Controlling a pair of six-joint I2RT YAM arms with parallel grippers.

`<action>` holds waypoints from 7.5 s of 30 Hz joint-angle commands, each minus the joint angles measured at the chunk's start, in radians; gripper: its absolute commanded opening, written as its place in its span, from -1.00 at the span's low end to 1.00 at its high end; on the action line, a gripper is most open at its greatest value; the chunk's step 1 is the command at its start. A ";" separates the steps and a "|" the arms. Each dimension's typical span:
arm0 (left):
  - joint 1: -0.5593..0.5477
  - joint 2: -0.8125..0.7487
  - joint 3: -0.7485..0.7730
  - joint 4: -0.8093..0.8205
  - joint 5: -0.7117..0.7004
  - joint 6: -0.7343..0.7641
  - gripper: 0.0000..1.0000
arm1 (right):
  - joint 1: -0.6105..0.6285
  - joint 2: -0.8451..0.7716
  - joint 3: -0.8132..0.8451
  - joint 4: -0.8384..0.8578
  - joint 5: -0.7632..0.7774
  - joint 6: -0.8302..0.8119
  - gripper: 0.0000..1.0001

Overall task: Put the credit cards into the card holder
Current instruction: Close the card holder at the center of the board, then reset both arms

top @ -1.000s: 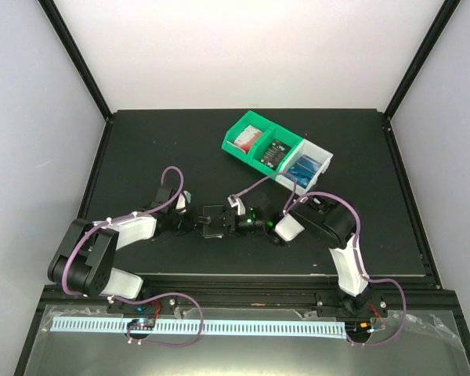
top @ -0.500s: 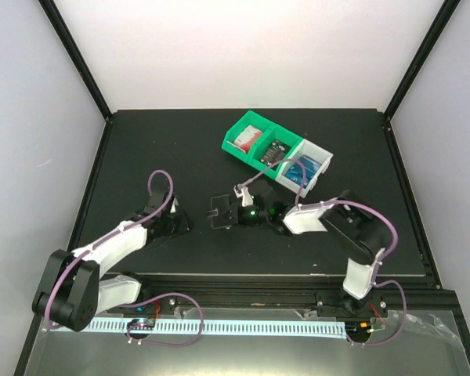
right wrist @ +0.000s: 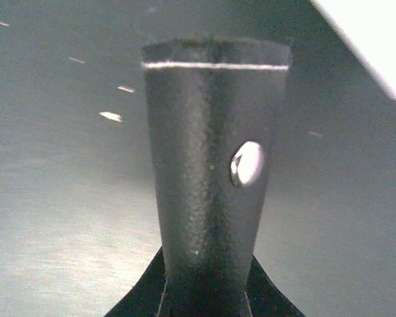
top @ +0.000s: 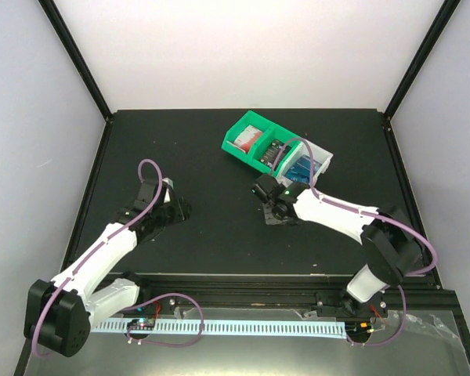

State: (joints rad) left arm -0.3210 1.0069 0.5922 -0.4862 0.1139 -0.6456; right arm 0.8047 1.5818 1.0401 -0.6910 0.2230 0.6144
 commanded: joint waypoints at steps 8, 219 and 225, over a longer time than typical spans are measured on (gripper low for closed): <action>0.011 -0.045 0.199 -0.147 0.002 0.104 0.15 | 0.149 0.323 0.242 -0.530 0.462 0.128 -0.94; -0.208 -0.645 0.342 -0.304 -0.437 0.278 0.98 | -0.003 -1.176 0.010 -0.468 0.434 0.106 1.00; -0.208 -0.694 0.363 -0.370 -0.467 0.277 0.98 | -0.003 -1.138 -0.002 -0.512 0.410 0.123 1.00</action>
State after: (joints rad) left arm -0.5365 0.3359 0.9226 -0.7792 -0.3042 -0.3916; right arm 0.8051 0.4187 1.0523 -1.1309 0.6544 0.7162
